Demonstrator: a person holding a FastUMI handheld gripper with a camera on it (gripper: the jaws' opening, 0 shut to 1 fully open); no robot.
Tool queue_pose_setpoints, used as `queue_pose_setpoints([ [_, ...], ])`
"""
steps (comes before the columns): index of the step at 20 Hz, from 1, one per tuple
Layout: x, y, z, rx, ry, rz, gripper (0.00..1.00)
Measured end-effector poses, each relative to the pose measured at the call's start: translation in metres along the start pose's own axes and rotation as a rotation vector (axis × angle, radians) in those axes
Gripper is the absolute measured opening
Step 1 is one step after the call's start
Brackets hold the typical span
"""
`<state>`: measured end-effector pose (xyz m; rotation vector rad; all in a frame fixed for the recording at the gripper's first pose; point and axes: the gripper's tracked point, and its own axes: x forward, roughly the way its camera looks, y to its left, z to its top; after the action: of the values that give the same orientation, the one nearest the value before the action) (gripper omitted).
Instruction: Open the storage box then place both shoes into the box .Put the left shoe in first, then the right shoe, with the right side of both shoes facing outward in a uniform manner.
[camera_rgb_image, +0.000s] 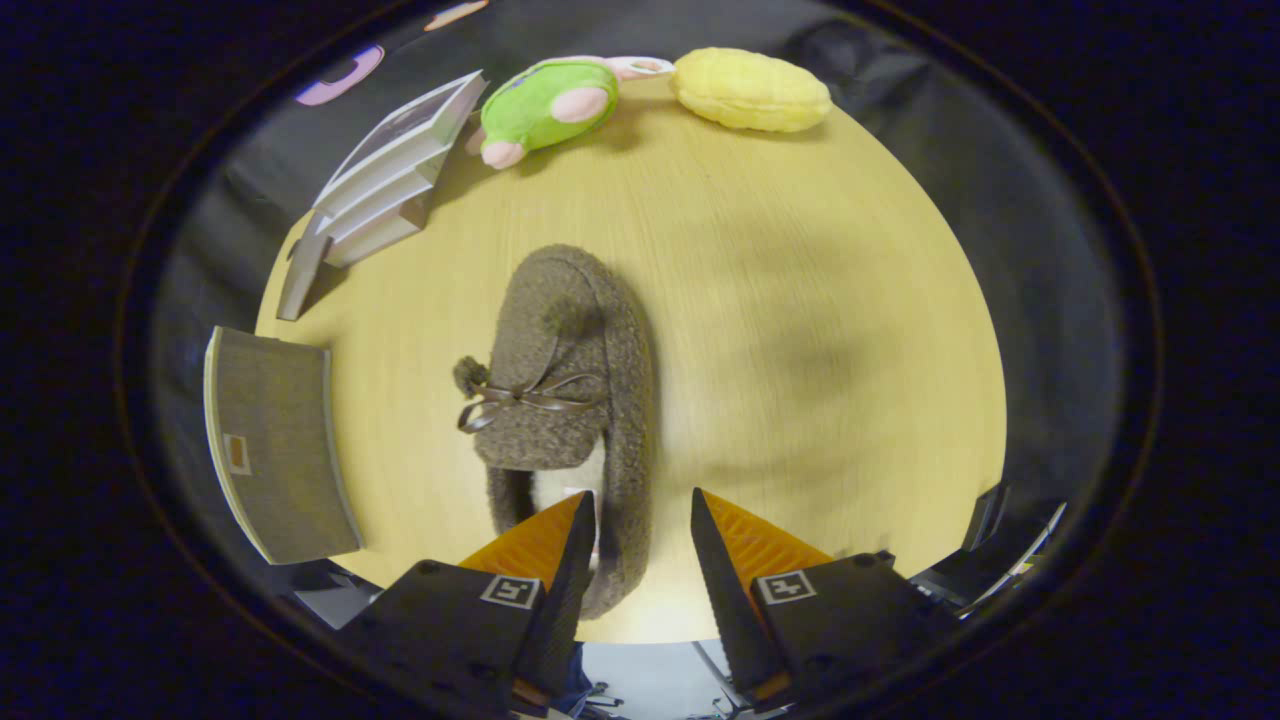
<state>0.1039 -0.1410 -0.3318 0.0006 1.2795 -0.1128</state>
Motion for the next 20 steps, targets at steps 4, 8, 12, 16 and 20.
queue_pose_setpoints([
  [4,0.010,0.003,0.002,-0.015,-0.001,-0.043,0.34],
  [8,0.015,0.005,0.000,-0.065,-0.018,-0.098,0.23],
  [12,0.013,0.008,0.000,-0.016,0.000,-0.106,0.10],
  [16,0.013,0.009,0.001,-0.074,-0.038,-0.073,0.06],
  [20,0.013,0.014,0.000,-0.063,-0.054,-0.030,0.06],
])
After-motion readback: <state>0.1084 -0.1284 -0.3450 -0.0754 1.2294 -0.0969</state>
